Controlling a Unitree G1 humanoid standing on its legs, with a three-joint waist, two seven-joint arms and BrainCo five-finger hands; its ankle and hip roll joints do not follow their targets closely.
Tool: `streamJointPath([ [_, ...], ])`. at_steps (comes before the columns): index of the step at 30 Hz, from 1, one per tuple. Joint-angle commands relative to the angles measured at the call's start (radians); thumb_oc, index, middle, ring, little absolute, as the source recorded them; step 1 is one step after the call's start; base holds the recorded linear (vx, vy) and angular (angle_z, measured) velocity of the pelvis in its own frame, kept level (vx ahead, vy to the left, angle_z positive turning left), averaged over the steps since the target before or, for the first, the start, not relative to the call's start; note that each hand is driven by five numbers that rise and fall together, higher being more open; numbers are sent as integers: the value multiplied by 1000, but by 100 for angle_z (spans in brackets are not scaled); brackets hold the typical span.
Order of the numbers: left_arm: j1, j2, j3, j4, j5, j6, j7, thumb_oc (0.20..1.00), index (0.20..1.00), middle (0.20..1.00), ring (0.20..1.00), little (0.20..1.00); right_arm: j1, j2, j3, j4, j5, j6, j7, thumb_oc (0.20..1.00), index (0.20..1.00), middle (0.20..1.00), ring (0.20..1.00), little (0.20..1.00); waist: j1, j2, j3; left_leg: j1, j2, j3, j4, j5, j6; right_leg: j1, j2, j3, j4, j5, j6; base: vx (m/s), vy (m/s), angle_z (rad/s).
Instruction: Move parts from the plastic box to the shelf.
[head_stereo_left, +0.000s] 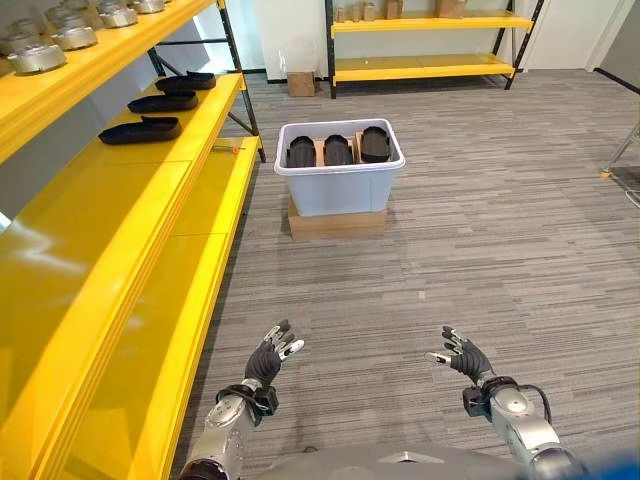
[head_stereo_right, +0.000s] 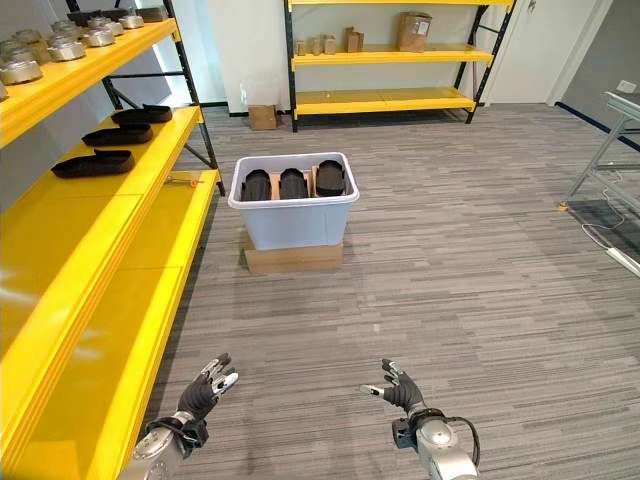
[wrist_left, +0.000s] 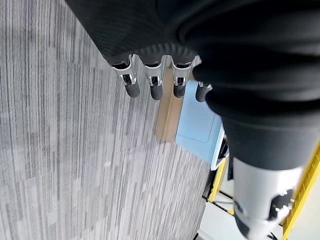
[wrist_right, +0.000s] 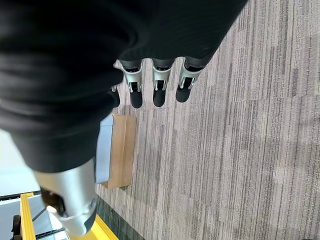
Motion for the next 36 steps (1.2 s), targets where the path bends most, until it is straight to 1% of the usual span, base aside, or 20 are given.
streamJointPath([
  [1, -47, 15, -17, -22, 0, -30, -54, 1000, 1000, 1000, 1000, 1000, -54, -4, 4, -29, -5, -22, 0, 1000, 1000, 1000, 1000, 1000, 1, -40, 5, 5, -76, 66, 11, -45, 35, -22, 9, -85, 9, 55, 0, 0, 0, 0],
  [8, -48, 12, -20, -9, -18, -7, -29, 1000, 1000, 1000, 1000, 1000, -51, -2, 6, -31, -15, -24, 4, 1000, 1000, 1000, 1000, 1000, -3, -40, 4, 7, -77, 70, 11, -47, 35, -22, 8, -89, 9, 55, 2, 0, 0, 0],
  [12, -49, 11, -18, -10, -5, -8, -26, 1000, 1000, 1000, 1000, 1000, -50, 1, 5, -30, -6, -30, 3, 1000, 1000, 1000, 1000, 1000, -3, -40, 5, 7, -77, 72, 11, -46, 36, -22, 8, -89, 9, 56, 2, 0, 0, 0],
  [22, -52, 8, -9, 1, -7, -12, -7, 1000, 1000, 1000, 1000, 1000, -47, 15, -8, -30, 77, -25, 28, 1000, 1000, 1000, 1000, 1000, -5, -37, 6, 10, -79, 74, 11, -46, 37, -18, 6, -90, 9, 56, 2, 0, 0, 0],
  [36, -52, 1, -4, 15, -17, 7, -5, 1000, 1000, 1000, 1000, 1000, -52, 18, -6, -25, 60, -24, 39, 1000, 1000, 1000, 1000, 1000, -2, -36, 7, 12, -85, 72, 11, -46, 41, -16, 3, -95, 9, 58, 4, 0, 13, 0],
])
